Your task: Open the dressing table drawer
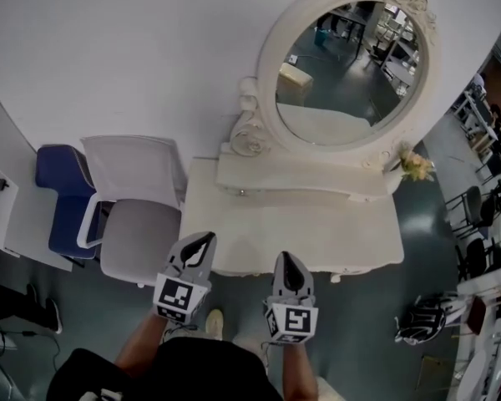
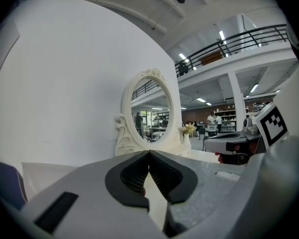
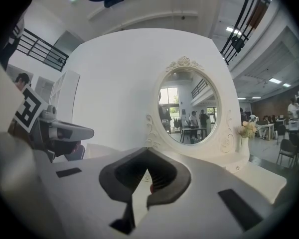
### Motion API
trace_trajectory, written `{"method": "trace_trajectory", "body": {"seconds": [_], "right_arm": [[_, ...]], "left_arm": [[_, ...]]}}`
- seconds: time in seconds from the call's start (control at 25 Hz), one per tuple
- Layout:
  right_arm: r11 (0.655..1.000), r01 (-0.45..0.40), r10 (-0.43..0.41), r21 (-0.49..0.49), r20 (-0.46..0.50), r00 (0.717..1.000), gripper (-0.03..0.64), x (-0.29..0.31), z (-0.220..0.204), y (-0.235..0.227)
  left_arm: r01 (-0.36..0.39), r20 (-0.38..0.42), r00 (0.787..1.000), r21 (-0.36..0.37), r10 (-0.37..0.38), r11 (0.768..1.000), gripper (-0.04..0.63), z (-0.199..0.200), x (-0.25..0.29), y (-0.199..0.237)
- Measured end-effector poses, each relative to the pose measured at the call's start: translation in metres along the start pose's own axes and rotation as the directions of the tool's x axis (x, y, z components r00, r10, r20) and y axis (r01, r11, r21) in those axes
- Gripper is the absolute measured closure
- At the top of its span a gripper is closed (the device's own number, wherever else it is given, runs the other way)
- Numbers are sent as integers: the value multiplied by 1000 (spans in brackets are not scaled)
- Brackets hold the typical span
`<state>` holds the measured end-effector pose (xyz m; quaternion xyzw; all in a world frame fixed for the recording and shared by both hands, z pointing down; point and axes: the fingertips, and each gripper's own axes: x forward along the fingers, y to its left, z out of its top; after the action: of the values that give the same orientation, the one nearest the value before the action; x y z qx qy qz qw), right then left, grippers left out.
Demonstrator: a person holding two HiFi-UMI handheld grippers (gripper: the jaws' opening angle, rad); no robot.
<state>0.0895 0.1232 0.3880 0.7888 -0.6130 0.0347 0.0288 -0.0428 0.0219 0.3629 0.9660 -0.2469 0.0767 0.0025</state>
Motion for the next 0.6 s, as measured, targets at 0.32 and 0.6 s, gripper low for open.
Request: {"method": "trace_trajectory", "body": {"seconds": [0.32, 0.6], "right_arm": [[1000, -10, 10, -13, -16, 1000, 618, 28, -8, -5], [996, -85, 84, -37, -28, 996, 618, 63, -13, -20]], "left_arm": [[-2, -5, 1000, -14, 2, 1000, 592, -6, 22, 14], [-60, -33, 998, -47, 58, 997, 592, -14, 52, 18]]}}
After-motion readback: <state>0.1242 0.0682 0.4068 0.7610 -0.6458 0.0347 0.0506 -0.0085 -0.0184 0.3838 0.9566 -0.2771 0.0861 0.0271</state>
